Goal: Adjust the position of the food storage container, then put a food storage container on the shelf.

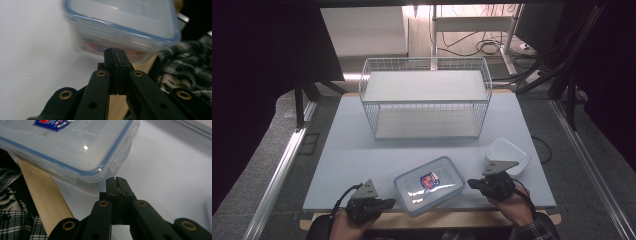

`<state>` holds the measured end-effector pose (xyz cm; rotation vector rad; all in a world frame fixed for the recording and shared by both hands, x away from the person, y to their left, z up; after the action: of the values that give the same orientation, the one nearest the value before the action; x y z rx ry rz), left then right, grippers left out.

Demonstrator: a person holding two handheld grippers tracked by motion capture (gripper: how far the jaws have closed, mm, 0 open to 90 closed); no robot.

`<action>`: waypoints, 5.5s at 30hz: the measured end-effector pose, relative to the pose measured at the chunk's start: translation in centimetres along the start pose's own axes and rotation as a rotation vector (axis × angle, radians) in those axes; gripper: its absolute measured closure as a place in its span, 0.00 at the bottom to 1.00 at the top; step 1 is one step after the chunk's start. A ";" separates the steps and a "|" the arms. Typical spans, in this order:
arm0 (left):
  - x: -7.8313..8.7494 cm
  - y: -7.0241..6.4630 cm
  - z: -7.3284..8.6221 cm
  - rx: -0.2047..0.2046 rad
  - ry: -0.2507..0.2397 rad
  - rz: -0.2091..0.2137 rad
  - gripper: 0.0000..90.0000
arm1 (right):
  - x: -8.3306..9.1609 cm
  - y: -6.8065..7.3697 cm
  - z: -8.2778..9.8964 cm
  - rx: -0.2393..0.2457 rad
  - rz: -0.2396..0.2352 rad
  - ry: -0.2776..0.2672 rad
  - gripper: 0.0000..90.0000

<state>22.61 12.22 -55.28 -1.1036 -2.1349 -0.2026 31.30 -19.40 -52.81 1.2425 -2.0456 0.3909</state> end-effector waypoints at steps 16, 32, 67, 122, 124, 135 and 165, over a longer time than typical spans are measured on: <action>-1.6 -1.5 -0.2 -0.004 0.047 -0.009 1.00 | -0.7 0.6 0.2 0.013 -0.038 0.031 0.99; -2.4 1.0 -1.1 0.072 0.046 -0.066 1.00 | -1.3 0.3 -0.3 0.017 0.021 0.052 0.99; -3.1 9.3 -5.0 0.059 0.024 -0.220 0.89 | -2.0 -1.5 -1.3 -0.013 0.056 0.018 0.95; -3.3 10.1 -8.0 0.090 -0.020 -0.083 0.09 | -2.2 -3.2 -5.0 -0.196 -0.014 -0.091 0.08; -4.0 10.2 -8.4 0.105 -0.016 -0.051 0.09 | -2.9 -3.3 -5.2 -0.206 -0.031 -0.076 0.08; -7.1 10.0 -8.1 0.245 0.047 0.229 0.02 | -5.8 -3.4 -4.7 -0.359 -0.213 -0.026 0.05; -3.0 9.0 -6.3 0.445 -0.105 0.245 0.56 | -2.8 -3.5 -3.7 -0.600 -0.332 -0.105 0.55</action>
<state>33.93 13.10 -54.22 -1.1071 -1.9769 0.4330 36.60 -17.17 -52.53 1.1952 -1.7951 -0.4245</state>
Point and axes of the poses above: each handheld gripper's, and its own axes: x roughly backward along the jaws, z roughly out of its underside, y roughly to its left, the point moved 6 cm from there along -x, roughly forward along the jaws, and after that the axes turned 4 degrees about -z, right-handed, at the moved point
